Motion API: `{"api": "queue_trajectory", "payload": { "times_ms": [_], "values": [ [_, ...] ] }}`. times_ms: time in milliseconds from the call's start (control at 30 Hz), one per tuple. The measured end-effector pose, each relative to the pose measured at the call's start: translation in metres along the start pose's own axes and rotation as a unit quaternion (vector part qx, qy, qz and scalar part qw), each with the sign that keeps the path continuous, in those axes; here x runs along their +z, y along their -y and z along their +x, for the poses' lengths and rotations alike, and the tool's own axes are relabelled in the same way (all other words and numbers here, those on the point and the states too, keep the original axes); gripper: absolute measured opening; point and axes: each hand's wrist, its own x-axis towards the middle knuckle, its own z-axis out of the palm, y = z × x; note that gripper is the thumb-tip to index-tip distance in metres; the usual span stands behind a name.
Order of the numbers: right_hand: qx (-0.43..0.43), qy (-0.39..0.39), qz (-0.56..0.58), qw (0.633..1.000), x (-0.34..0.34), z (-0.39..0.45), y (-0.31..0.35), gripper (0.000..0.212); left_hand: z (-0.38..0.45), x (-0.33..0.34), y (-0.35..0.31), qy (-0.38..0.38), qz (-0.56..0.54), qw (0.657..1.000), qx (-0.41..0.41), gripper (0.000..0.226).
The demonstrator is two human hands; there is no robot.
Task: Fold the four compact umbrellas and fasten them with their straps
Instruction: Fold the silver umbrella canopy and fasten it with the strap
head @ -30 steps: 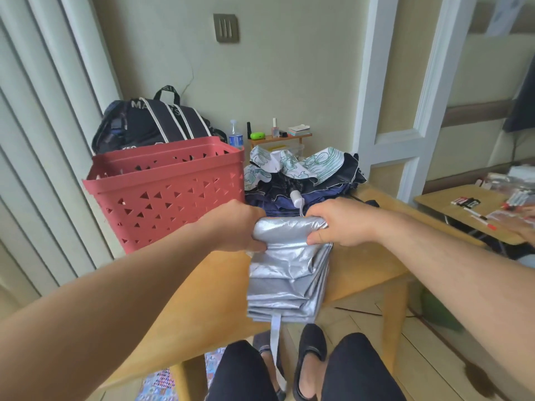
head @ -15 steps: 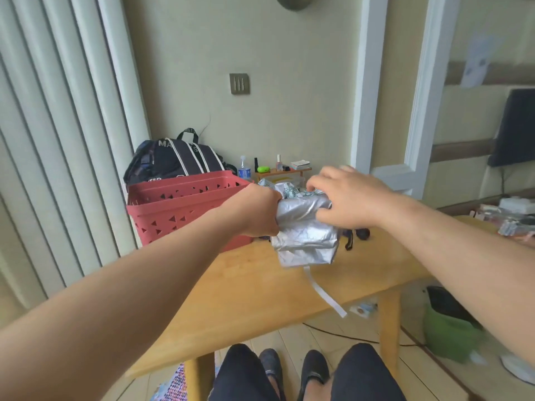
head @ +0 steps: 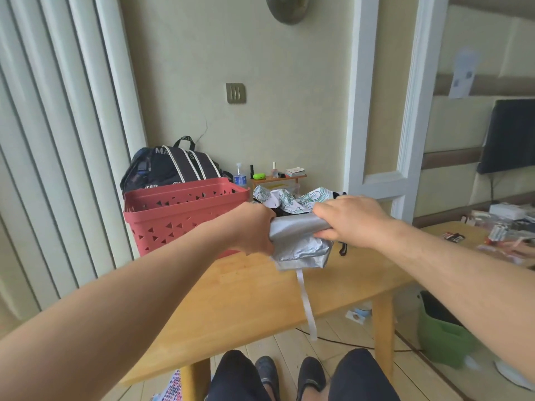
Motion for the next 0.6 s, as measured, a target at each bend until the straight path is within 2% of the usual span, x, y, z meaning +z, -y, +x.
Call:
{"api": "queue_trajectory", "payload": {
  "times_ms": [200,233,333,367,433,500,600],
  "values": [
    [0.064,0.050,-0.007,0.997,-0.007,0.009,0.030,0.023,0.006,0.008,0.020,0.029,0.031,0.999,-0.018,0.037],
    [0.072,0.057,-0.005,0.996,-0.008,0.011,0.035,0.020,0.008,0.007,0.021,0.033,0.057,0.998,-0.014,0.045],
    [0.079,0.064,0.003,0.995,-0.013,0.017,0.047,0.015,0.014,-0.004,0.012,0.010,0.077,0.997,0.006,0.092],
    [0.079,0.064,0.009,0.995,-0.015,0.018,0.051,0.015,0.016,-0.007,0.004,-0.017,0.064,0.997,0.024,0.092],
    [0.083,0.062,0.031,0.994,-0.019,0.020,0.054,0.019,0.017,-0.008,-0.008,-0.051,0.069,0.994,0.071,0.069],
    [0.088,0.071,0.056,0.992,-0.022,0.018,0.050,0.021,0.014,-0.006,-0.010,-0.042,0.089,0.993,0.065,0.041],
    [0.085,0.096,0.069,0.989,-0.023,0.011,0.037,0.020,0.006,-0.003,0.004,-0.053,0.116,0.991,0.041,0.030]
  ]
}}
